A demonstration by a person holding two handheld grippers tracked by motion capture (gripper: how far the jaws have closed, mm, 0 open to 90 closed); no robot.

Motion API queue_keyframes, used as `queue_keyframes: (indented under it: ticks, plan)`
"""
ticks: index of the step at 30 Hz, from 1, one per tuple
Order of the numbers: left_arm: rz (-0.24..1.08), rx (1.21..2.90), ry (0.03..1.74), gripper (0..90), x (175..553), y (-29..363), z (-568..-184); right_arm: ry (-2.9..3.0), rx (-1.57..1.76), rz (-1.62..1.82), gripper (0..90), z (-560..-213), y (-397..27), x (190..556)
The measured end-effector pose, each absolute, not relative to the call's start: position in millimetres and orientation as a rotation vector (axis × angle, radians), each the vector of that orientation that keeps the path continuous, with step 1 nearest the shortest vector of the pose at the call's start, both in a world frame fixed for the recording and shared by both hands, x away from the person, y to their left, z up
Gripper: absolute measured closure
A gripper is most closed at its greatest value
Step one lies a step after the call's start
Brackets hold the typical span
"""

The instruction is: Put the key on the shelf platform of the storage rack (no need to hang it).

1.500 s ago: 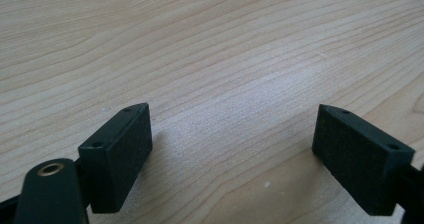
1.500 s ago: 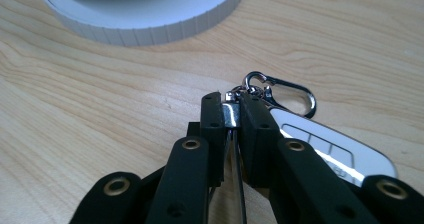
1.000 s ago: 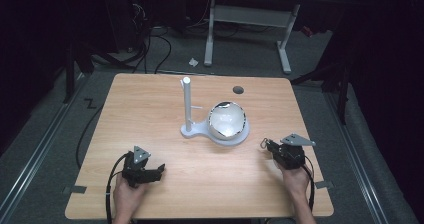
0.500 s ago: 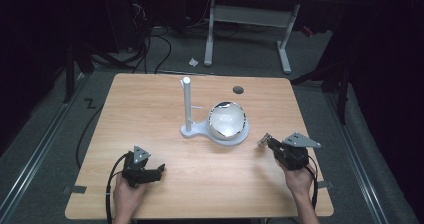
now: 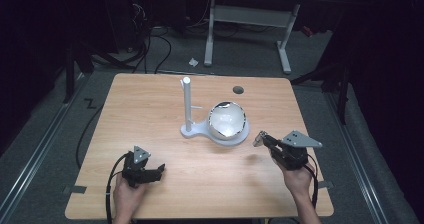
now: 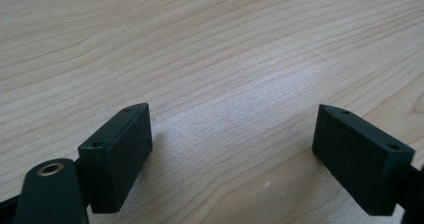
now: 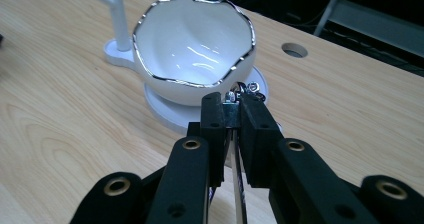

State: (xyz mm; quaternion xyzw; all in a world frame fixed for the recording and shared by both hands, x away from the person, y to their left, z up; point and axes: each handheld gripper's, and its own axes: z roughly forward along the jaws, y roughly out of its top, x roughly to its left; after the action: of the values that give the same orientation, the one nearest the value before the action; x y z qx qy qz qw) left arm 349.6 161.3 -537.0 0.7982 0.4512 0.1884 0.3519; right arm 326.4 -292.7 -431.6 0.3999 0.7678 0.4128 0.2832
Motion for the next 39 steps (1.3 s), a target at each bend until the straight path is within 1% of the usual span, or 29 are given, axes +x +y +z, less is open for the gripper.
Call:
queue_keyframes:
  ticks: [10, 25, 39]
  plan:
    - [0.488, 2.066, 1.168, 16.4, 349.6, 161.3, -537.0, 2.078, 1.027, 1.206, 82.0, -415.5, -280.5, 333.9]
    - [0.487, 2.066, 1.167, 16.5, 349.6, 161.3, -537.0, 2.131, 0.929, 1.221, 82.0, -393.7, -251.4, 355.3]
    - [0.486, 2.066, 1.168, 16.5, 349.6, 161.5, -536.9, 2.178, 0.92, 1.194, 82.0, -389.4, -230.1, 384.6]
